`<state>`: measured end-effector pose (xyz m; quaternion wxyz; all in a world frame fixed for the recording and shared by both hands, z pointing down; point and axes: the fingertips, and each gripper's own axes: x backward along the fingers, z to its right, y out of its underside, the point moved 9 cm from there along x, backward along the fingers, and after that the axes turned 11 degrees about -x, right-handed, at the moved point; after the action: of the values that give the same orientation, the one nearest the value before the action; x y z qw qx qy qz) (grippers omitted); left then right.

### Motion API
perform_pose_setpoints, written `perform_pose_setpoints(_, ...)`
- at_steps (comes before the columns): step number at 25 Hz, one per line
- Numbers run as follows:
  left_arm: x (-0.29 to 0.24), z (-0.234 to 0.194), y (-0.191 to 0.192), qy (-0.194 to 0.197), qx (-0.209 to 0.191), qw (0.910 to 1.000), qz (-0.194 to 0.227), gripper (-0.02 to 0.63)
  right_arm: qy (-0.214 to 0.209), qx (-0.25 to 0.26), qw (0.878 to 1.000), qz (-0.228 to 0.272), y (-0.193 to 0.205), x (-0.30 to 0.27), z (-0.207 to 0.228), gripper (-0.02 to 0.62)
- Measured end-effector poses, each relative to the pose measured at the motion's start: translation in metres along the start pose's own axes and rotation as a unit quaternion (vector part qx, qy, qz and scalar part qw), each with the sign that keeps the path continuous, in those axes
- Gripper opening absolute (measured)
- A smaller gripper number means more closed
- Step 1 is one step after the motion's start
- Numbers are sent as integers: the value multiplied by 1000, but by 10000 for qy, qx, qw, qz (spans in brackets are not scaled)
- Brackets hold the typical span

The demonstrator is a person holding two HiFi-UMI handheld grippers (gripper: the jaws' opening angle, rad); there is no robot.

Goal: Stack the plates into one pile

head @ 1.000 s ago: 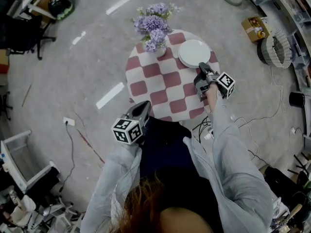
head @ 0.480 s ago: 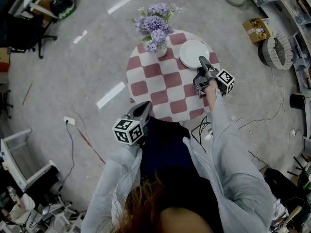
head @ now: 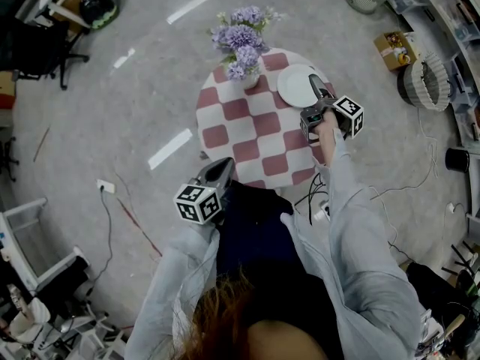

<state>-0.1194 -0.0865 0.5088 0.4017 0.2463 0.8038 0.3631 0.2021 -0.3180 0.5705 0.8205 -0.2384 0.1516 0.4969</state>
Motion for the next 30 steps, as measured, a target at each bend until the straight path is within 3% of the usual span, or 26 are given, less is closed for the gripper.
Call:
perform_pose_setpoints(4, 2, 0, 1, -9, 4, 10000, 55, 14, 302, 186, 9992, 190, -4, 8, 4, 575)
perform_pose_setpoints(8, 7, 2, 4, -21, 3, 10000, 72, 14, 250, 301, 9992, 117, 7, 24, 7, 582)
perform_pose_setpoints(14, 10, 6, 5, -16, -62, 9999, 125, 14, -165, 563, 9976, -355, 27, 46, 5, 586)
perform_pose_setpoints(21, 16, 16, 2, -4, -200, 9995, 260, 14, -904, 938, 9867, -972, 45, 82, -7, 583)
perform_pose_setpoints(26, 18, 25, -2, 15, -355, 9990, 276, 14, -1000, 1837, 9713, -1131, 56, 114, -18, 583)
perform_pose_setpoints(30, 14, 30, -20, 98, -642, 9972, 367, 14, -1014, 2893, 9453, -1110, 65, 138, -32, 581)
